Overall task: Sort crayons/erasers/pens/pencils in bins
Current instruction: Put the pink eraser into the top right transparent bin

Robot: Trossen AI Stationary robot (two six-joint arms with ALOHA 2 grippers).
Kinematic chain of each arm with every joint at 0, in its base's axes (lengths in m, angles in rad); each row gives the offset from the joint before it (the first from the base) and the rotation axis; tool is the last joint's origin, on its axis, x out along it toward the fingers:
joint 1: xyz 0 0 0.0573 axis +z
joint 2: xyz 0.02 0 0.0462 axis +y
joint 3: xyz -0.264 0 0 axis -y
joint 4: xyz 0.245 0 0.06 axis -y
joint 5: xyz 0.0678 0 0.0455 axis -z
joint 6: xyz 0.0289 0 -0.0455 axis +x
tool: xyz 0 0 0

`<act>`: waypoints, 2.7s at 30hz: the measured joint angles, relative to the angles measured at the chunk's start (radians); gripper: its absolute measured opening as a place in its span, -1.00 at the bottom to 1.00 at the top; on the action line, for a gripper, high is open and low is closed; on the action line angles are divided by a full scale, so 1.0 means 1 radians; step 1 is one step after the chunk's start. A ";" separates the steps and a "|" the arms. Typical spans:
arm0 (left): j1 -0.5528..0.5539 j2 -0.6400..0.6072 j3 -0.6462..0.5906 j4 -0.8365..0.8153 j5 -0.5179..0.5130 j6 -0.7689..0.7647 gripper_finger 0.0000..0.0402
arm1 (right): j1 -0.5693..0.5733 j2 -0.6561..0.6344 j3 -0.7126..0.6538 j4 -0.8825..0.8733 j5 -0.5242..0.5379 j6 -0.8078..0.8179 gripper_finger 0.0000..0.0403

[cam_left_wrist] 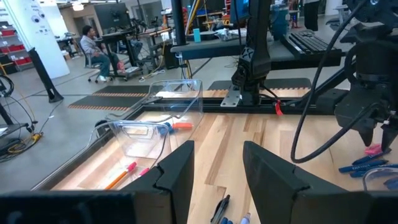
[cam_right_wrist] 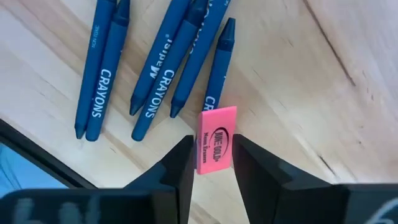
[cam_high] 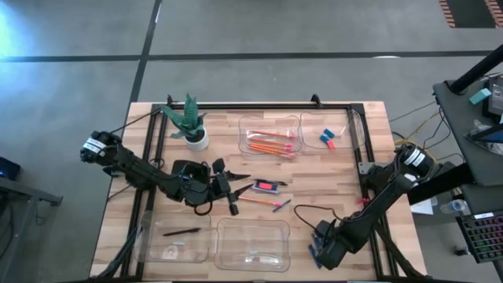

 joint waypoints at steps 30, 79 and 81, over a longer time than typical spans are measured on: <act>0.000 0.000 0.000 0.000 0.000 0.000 -0.38 | -0.001 -0.008 -0.070 0.001 -0.020 -0.056 -0.39; 0.000 0.000 -0.001 0.000 0.000 0.000 -0.38 | -0.007 -0.122 -0.078 -0.007 -0.012 -0.282 -0.71; 0.000 0.000 -0.001 -0.001 0.000 0.000 -0.38 | -0.007 -0.123 -0.078 -0.007 0.032 -0.274 -0.71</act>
